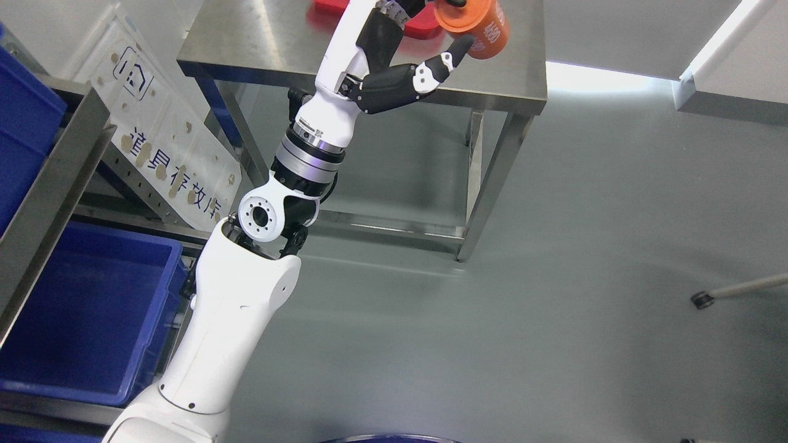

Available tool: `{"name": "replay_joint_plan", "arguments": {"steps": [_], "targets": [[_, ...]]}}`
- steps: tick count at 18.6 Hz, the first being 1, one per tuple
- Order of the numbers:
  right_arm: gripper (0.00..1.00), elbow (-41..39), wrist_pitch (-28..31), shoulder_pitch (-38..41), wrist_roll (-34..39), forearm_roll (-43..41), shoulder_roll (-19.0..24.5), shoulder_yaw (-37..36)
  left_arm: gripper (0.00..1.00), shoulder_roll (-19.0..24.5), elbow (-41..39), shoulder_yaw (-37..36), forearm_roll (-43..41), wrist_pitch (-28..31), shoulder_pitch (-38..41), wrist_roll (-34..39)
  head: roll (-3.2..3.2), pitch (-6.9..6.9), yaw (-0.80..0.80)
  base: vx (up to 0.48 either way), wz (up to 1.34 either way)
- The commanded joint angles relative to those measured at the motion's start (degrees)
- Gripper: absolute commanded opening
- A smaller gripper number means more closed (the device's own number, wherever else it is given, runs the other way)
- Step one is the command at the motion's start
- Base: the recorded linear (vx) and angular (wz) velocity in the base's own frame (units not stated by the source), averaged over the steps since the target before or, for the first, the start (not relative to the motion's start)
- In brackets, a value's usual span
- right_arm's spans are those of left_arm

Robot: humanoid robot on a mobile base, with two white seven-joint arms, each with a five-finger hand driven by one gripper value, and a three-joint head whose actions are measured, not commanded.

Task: Grab orange capacitor from left shelf to right desk
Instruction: 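Carry the capacitor in the left hand while turning toward the steel table, then lower the capacitor into the red tray with the left hand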

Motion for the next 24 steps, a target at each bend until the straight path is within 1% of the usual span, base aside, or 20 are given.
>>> {"name": "replay_joint_plan", "arguments": {"steps": [1, 10, 14, 17, 19, 22, 24], "targets": [[1.00, -1.3, 0.1, 1.8, 0.2, 0.0, -1.0, -0.6, 0.02, 1.0, -0.1, -0.1, 0.1, 1.7, -1.2, -0.2, 0.00, 0.00, 0.00, 0.412, 0.08], [1.00, -1.3, 0.1, 1.8, 0.2, 0.0, -1.0, -0.6, 0.03, 1.0, -0.4, -1.1, 0.0, 1.5, -0.9, 0.1, 0.00, 0.00, 0.00, 0.381, 0.07], [1.00, -1.3, 0.1, 1.8, 0.2, 0.0, -1.0, -0.7, 0.03, 1.0, -0.3, 1.3, -0.8, 1.7, -0.7, 0.3, 0.00, 0.00, 0.00, 0.320, -0.01], [1.00, -1.3, 0.1, 1.8, 0.2, 0.0, -1.0, -0.6, 0.03, 1.0, -0.2, 4.1, -3.3, 2.6, -0.7, 0.2, 0.00, 0.00, 0.00, 0.231, -0.10], [1.00, -1.3, 0.1, 1.8, 0.2, 0.0, -1.0, -0.6, 0.03, 1.0, 0.1, 4.2, -4.5, 5.1, -0.7, 0.3, 0.00, 0.00, 0.00, 0.191, -0.15], [1.00, -1.3, 0.1, 1.8, 0.2, 0.0, -1.0, -0.6, 0.03, 1.0, 1.3, 3.8, -7.2, 12.9, -0.6, 0.1, 0.00, 0.00, 0.00, 0.137, -0.15], [1.00, -1.3, 0.1, 1.8, 0.2, 0.0, -1.0, -0.6, 0.03, 1.0, 2.4, 3.5, -8.3, 13.9, 0.4, 0.2, 0.00, 0.00, 0.00, 0.081, -0.07]]}}
